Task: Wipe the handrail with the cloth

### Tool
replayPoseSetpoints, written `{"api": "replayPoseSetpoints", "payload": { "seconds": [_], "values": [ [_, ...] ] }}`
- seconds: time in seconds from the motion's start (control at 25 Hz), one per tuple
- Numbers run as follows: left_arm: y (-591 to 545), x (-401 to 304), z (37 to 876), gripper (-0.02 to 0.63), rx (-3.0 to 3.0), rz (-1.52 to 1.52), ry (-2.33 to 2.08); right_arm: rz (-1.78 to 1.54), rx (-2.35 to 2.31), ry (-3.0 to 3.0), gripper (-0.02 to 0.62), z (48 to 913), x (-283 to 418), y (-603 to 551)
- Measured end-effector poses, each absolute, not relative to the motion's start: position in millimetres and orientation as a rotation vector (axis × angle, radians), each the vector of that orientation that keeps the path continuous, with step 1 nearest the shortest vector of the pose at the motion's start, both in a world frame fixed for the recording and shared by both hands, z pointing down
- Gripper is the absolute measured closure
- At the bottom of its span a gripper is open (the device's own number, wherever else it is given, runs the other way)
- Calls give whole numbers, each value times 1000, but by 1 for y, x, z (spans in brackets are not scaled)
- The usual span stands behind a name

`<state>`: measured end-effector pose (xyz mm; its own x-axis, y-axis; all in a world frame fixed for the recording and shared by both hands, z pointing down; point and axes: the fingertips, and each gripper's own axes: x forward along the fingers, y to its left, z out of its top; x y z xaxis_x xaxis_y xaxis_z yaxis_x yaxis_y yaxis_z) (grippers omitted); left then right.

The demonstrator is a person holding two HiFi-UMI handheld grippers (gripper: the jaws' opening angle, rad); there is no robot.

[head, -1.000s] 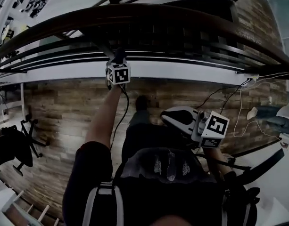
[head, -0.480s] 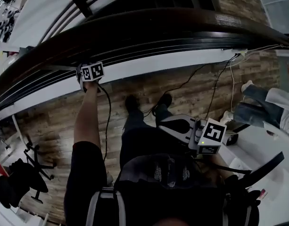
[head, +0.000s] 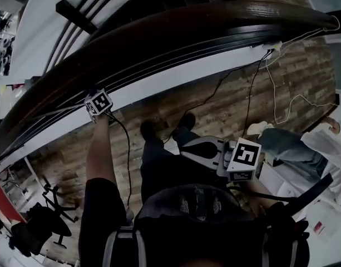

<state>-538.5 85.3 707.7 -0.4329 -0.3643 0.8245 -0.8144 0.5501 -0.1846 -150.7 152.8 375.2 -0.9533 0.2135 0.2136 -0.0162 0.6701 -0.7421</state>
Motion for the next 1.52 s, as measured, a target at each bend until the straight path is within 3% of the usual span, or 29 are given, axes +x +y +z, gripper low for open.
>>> {"api": "replayPoseSetpoints", "payload": {
  "seconds": [0.28,0.52,0.88,1.52],
  "values": [
    [24,-454,700,512,978,806,-1990,1133,-81,-2624,592,378,-69,87],
    [-75,-353,702,512,1191,736,-1901,1120,13,-2652,592,373,-62,29],
    [-240,-151,694,512,1481,795,-1722,1108,321,-2692,592,375,-10,-93],
    [-467,210,708,512,1645,678,-1733,1418,632,-2725,592,419,319,-227]
  ]
}}
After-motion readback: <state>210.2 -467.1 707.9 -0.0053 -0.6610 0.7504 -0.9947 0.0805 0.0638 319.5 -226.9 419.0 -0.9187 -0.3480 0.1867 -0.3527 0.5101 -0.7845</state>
